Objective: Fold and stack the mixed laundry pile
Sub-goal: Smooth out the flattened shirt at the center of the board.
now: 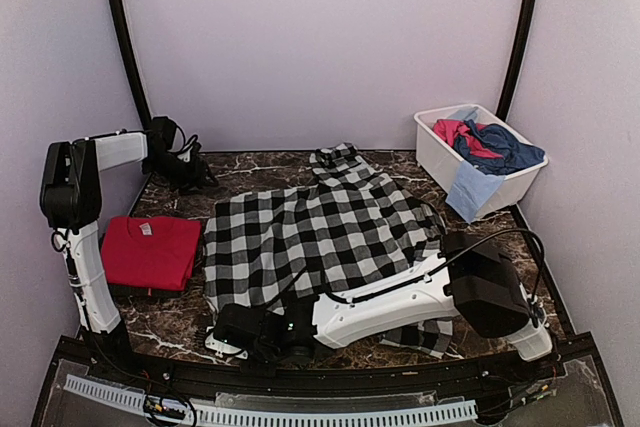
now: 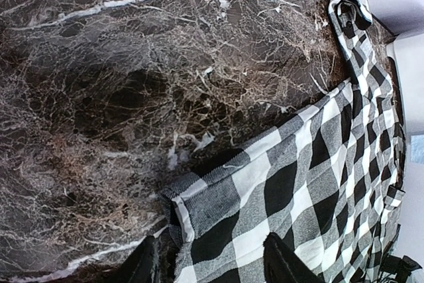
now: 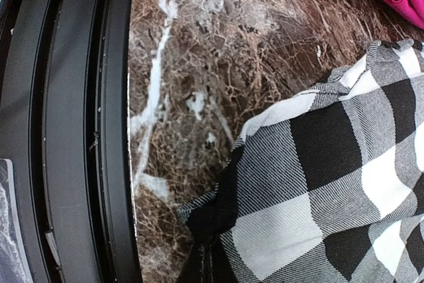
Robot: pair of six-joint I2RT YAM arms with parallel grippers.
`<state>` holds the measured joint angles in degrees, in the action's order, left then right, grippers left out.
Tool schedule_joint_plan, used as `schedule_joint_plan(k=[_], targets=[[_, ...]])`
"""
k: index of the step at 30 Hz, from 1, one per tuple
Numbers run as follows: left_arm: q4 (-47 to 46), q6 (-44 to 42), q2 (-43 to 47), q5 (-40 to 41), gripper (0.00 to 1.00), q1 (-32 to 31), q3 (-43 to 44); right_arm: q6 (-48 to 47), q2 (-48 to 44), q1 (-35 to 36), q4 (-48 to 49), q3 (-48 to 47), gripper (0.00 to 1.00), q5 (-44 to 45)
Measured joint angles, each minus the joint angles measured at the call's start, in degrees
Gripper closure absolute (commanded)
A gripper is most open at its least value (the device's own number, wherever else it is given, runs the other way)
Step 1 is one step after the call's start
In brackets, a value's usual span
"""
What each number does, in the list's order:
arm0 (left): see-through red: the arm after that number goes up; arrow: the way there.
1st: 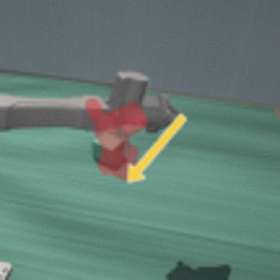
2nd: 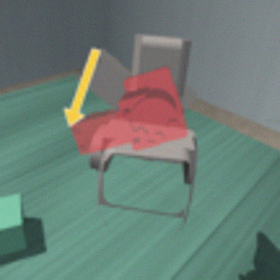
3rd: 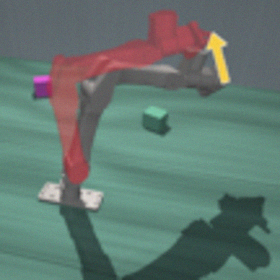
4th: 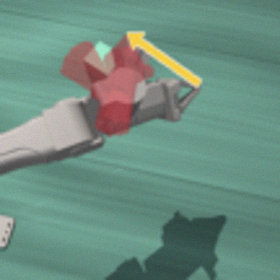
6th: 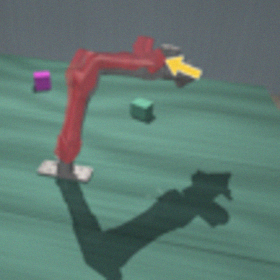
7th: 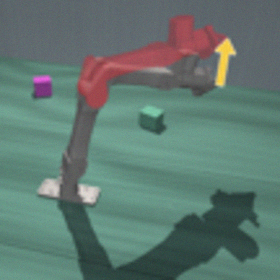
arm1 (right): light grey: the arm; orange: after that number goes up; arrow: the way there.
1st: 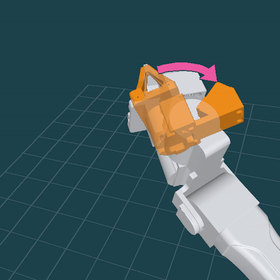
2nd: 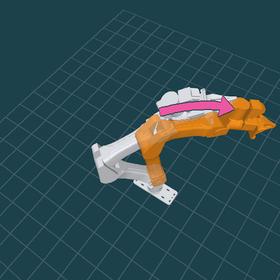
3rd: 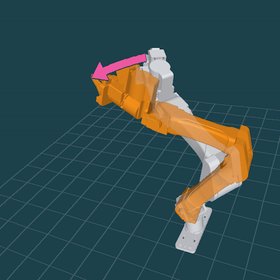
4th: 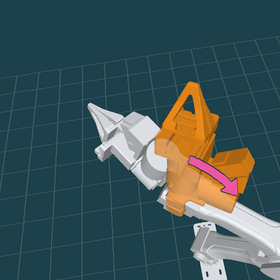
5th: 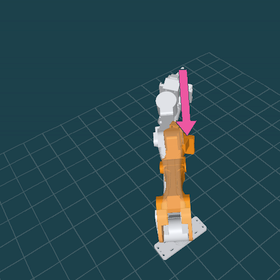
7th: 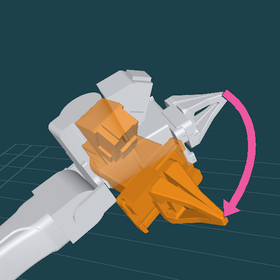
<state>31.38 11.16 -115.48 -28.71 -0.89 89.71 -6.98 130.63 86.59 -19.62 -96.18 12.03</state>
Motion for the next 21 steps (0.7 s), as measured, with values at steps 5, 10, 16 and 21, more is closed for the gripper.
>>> schedule_joint_plan(k=[5,10,16,21], targets=[[-0.48,-0.83,-0.68,-0.02,0.47,-0.39,-0.02,0.66,0.0,0.07,2.93,1.25,1.0,-0.04],[-0.9,-1.57,-5.22,0.2,0.47,-1.4,1.6,0.96,-0.42,0.15,6.08,3.04,1.0,-0.44],[-1.22,-2.05,-10.51,0.31,0.47,-3.41,4.15,1.09,-3.04,0.17,8.09,7.65,1.0,-0.72],[-0.81,-4.9,-10.84,3.65,0.5,-6.29,5.09,1.09,-3.48,0.24,8.55,8.46,1.0,-0.83]])
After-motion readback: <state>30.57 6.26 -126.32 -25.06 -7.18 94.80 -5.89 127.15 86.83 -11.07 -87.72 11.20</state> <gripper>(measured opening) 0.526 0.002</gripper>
